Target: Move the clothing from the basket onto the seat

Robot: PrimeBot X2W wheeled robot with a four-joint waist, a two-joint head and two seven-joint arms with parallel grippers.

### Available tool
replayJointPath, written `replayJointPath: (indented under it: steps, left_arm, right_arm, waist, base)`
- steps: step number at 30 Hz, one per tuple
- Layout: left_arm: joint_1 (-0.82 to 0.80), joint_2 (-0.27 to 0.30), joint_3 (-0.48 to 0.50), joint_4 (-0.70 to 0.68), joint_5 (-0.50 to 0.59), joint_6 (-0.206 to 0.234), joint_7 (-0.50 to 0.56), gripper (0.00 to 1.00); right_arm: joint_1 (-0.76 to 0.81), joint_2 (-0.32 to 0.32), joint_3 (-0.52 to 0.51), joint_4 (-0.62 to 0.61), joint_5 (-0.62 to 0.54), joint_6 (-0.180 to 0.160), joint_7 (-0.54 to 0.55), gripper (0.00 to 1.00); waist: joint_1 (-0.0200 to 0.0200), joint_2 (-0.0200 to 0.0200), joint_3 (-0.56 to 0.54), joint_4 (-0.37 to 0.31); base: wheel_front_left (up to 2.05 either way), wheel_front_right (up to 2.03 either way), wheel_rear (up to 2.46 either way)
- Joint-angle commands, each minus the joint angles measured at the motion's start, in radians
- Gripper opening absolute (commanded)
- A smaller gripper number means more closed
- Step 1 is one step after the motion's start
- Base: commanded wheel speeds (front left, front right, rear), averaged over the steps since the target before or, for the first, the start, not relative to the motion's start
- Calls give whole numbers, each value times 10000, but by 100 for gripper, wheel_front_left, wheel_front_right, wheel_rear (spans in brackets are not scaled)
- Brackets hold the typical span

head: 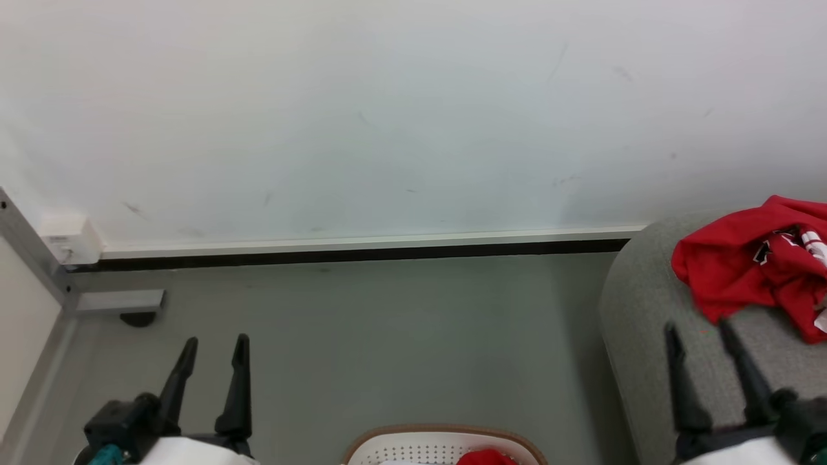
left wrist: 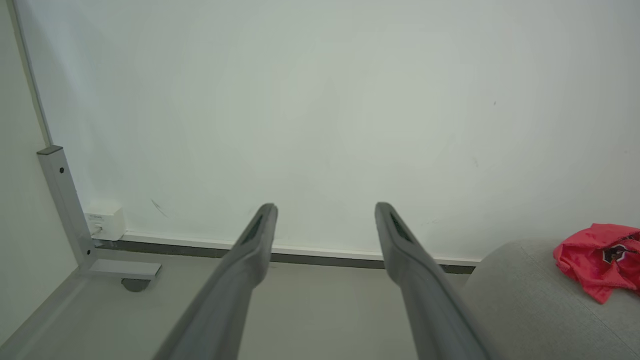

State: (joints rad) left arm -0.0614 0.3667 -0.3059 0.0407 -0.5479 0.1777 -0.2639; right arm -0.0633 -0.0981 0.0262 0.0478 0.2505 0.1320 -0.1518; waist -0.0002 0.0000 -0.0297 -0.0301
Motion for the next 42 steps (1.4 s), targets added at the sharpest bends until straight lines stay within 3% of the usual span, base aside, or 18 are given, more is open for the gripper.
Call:
replayJointPath:
  steps: [1,5,19,27,42]
  left_arm:
    - [234,-192,196,-59,308,-113,-6,100]
    - [641,-754,742,-54,922,-454,-6,100]
    - [975,-2008,2147,356,2145,-1696,-8,100]
    - [915,-2392,2584,575,2578,-2198,-8,100]
    - [709,-2769,2883,769,3031,-2718,-7,100]
  right_arm:
    - [376,24,222,90,138,-25,-245,100]
    - [977,76,820,424,57,-25,-633,100]
    - [610,478,914,916,-339,-25,-1054,100]
    - [520,487,1010,983,-159,-25,-1090,100]
    - [284,485,988,1005,-25,-25,-1135,100]
  waist:
    - [2,0,1,99]
    - [2,0,88,137]
    - [2,0,234,2]
    - [2,0,263,-2]
    - [2,0,386,-485]
  base:
    - [0,0,0]
    - [0,0,0]
    - [0,0,0]
    - [0,0,0]
    - [0,0,0]
